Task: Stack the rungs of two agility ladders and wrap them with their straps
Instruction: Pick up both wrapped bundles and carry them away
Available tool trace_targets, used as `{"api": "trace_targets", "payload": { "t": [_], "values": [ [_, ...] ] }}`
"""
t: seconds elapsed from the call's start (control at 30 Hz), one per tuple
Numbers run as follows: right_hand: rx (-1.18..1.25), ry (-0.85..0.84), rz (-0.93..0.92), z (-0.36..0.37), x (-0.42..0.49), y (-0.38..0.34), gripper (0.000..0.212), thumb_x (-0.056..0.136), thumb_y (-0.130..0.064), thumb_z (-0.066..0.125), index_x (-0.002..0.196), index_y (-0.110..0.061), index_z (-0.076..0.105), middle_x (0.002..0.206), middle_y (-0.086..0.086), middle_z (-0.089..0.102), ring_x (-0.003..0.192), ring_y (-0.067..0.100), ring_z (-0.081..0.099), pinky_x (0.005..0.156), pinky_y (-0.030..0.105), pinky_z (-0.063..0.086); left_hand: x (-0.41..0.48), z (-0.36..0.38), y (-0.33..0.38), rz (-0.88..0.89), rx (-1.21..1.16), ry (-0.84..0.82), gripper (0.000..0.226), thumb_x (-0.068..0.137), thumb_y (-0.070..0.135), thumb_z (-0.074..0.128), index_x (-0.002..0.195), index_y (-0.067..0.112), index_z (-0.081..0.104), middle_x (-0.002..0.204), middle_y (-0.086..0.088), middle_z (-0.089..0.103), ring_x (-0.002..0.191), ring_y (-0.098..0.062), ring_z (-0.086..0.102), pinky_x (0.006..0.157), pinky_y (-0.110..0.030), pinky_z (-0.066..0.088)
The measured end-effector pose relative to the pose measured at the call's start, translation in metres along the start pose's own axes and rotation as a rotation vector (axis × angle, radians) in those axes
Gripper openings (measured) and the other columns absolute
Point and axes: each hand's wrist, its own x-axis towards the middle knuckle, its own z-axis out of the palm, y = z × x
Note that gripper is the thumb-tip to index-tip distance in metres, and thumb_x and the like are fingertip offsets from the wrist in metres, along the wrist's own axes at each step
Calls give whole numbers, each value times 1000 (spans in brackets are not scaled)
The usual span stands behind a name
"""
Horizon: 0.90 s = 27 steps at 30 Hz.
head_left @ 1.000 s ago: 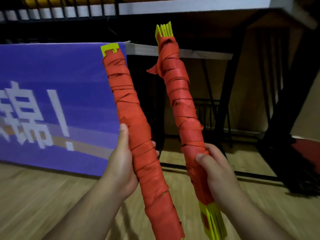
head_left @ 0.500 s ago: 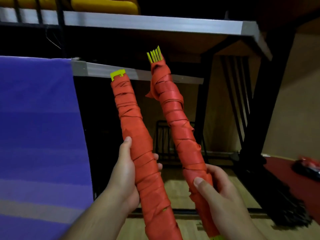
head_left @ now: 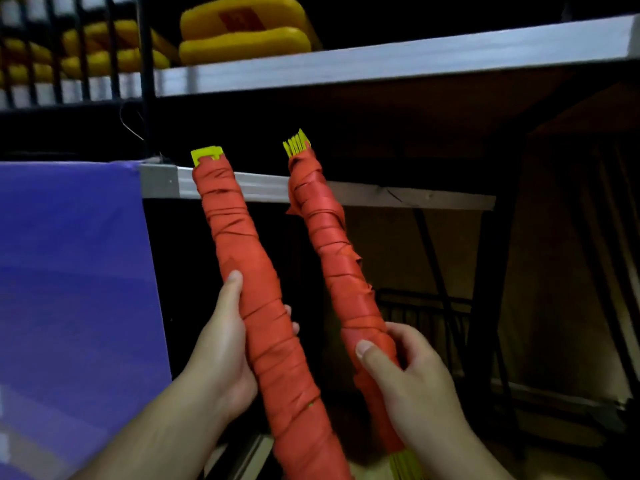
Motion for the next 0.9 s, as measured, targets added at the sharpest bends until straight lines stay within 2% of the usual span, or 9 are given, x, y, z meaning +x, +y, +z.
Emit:
{"api": "trace_targets", "payload": {
  "t": [0.1,0.17,0.23,0.4,0.53,0.6,0.7,0.8,0.9],
  "values": [
    [-29,-21,-58,11,61,7,20,81,-38,77,97,-38,65,83,-23,72,68,0,70,58,17,50,45,10,13,46,16,17,68,84,74,49,103,12,69,77,-9,69,58,-21,67,52,-35,57],
    [-87,-20,-96,21,101,6,20,81,-40,76,97,-36,66,79,-13,72,69,-5,66,55,14,46,80,18,23,77,13,8,65,86,74,48,97,13,69,75,-9,67,58,-22,66,52,-35,57],
    [-131,-9,-131,29,137,0,19,81,-41,76,94,-35,64,79,-13,70,68,-8,64,51,10,42,113,26,37,99,12,5,64,87,73,47,93,13,69,72,-10,66,57,-22,65,53,-35,57],
    [-301,-3,-205,40,245,-14,28,81,-45,76,102,-34,63,86,-13,68,74,6,66,57,24,46,203,48,74,116,-15,-1,59,89,67,54,104,12,69,68,-12,72,57,-27,71,52,-42,57],
    [-484,-37,-255,35,338,-27,25,79,-49,76,95,-32,66,80,-10,69,66,4,66,51,21,46,276,72,107,119,1,58,62,89,66,55,115,11,66,68,-16,72,56,-32,71,50,-46,56],
    [-579,-65,-275,32,374,-34,22,78,-51,76,86,-35,63,78,-13,67,64,2,63,48,19,43,303,84,121,141,34,103,64,90,67,51,120,12,64,80,-18,74,65,-32,72,54,-46,57],
    [-663,-62,-324,28,432,-38,24,78,-51,76,86,-30,67,77,-8,68,69,9,65,59,25,51,350,108,134,229,76,160,69,95,66,41,137,13,55,124,-18,66,105,-33,67,82,-49,55],
    [-683,-82,-357,28,483,-38,31,78,-50,77,93,-23,71,76,-2,69,70,15,66,61,26,53,386,131,137,276,88,238,74,93,70,43,137,12,55,132,-17,62,115,-37,63,99,-56,48],
    [-696,-127,-363,30,528,-38,35,79,-49,77,91,-16,71,74,2,71,68,19,69,63,32,59,411,153,135,287,103,257,72,95,68,40,137,10,54,130,-21,61,112,-42,63,95,-62,48]
  ]
}}
